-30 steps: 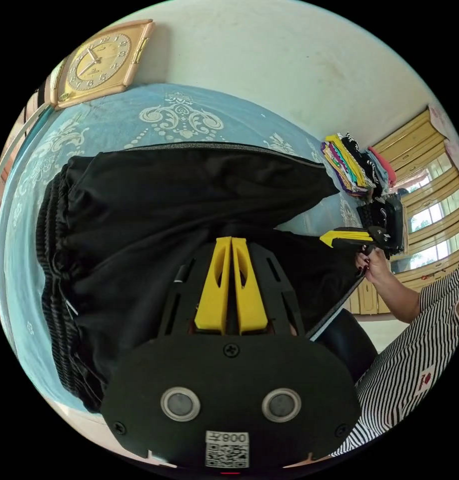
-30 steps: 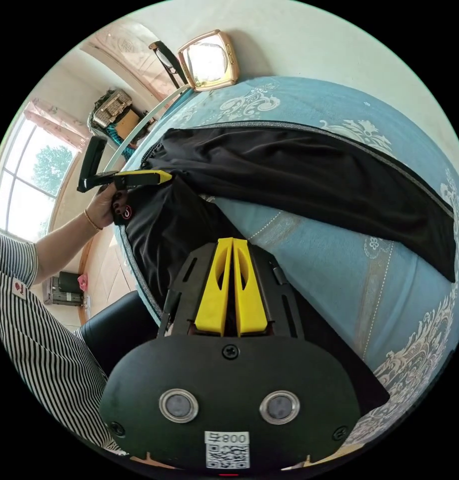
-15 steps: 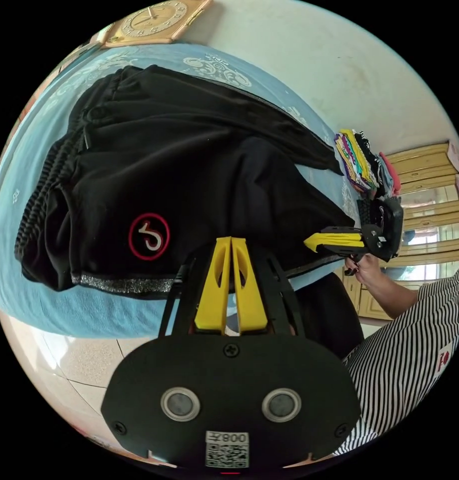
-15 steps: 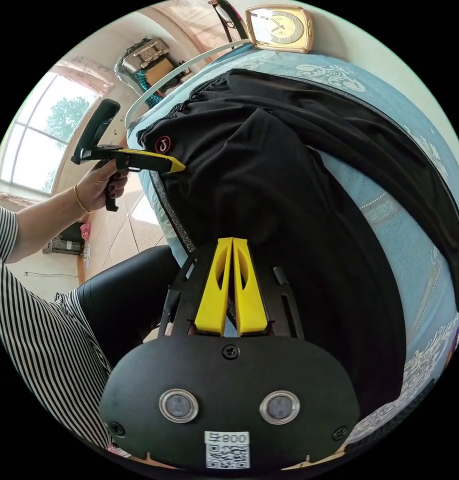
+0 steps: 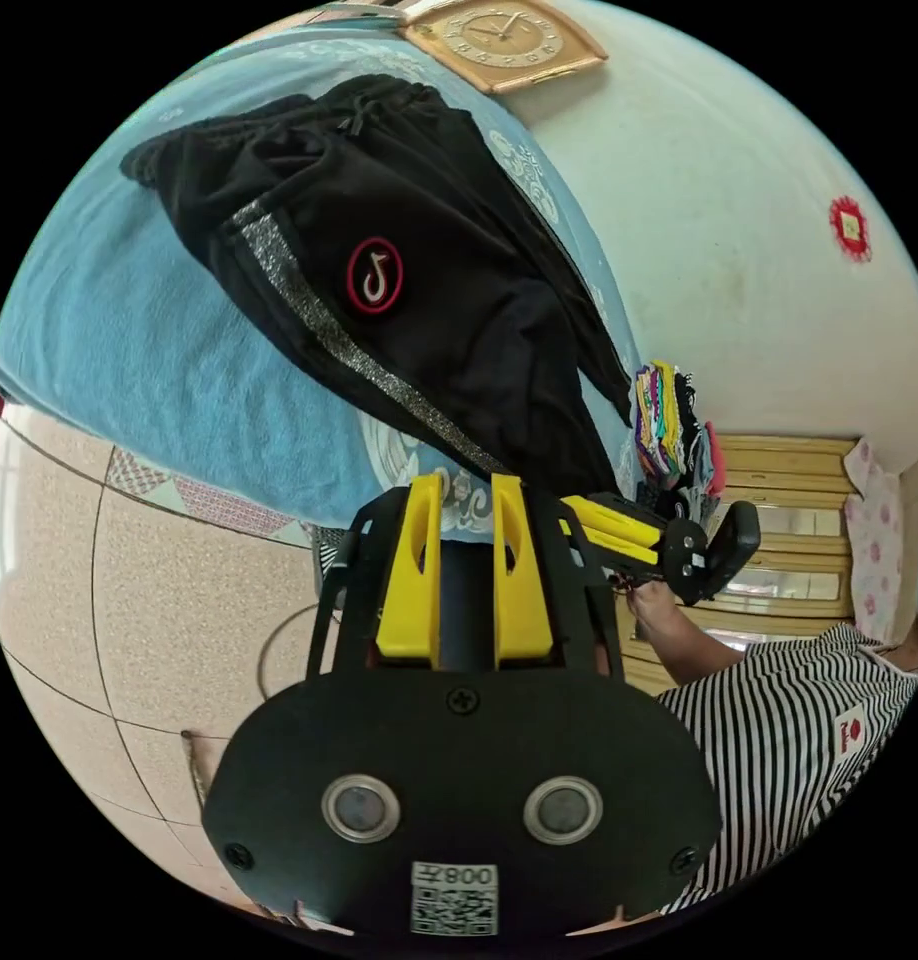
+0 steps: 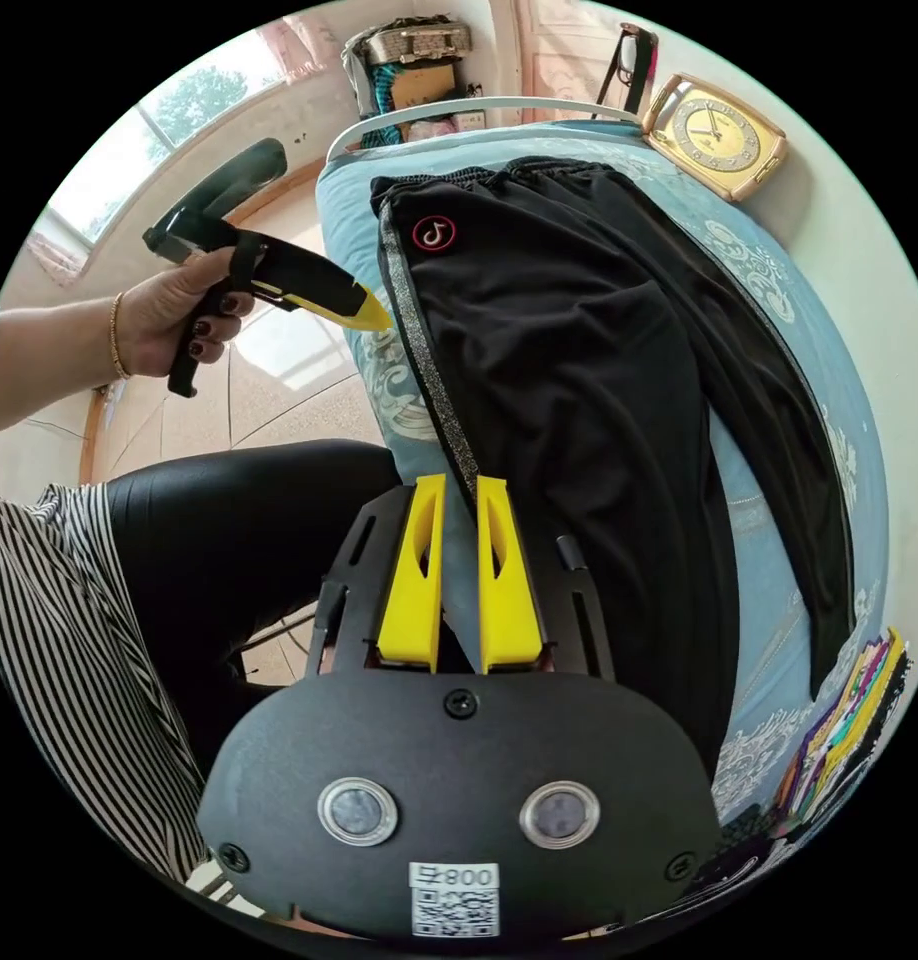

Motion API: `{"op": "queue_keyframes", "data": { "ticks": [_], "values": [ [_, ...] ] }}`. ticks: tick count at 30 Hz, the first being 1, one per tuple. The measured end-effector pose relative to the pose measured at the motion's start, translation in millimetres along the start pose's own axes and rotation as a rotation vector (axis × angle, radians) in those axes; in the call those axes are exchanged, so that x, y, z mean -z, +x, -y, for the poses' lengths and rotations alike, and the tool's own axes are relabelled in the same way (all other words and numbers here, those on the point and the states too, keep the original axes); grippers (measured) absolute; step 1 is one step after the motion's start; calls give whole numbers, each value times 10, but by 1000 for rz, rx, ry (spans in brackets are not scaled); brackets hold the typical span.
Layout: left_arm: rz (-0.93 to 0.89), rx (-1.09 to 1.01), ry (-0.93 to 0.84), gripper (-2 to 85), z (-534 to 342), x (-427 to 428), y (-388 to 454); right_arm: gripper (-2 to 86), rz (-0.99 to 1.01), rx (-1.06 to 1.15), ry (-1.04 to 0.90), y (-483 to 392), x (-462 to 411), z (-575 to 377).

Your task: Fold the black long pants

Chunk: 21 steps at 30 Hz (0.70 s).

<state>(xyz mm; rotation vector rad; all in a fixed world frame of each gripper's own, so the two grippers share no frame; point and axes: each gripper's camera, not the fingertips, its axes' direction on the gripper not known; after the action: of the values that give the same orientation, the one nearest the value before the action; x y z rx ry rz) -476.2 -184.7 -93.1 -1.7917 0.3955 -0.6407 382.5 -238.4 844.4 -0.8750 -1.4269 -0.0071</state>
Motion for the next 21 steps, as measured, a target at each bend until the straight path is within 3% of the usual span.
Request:
{"op": "queue_keyframes", "data": {
  "ticks": [7,21],
  "values": [
    [-236,125,42,45,-65,239,-345,45,-48,-23,-40,-254,-226,-68],
    [-240,149,39,21,-468,754,-526,18,-19,-28,-68,-802,-27,-417]
  ]
}}
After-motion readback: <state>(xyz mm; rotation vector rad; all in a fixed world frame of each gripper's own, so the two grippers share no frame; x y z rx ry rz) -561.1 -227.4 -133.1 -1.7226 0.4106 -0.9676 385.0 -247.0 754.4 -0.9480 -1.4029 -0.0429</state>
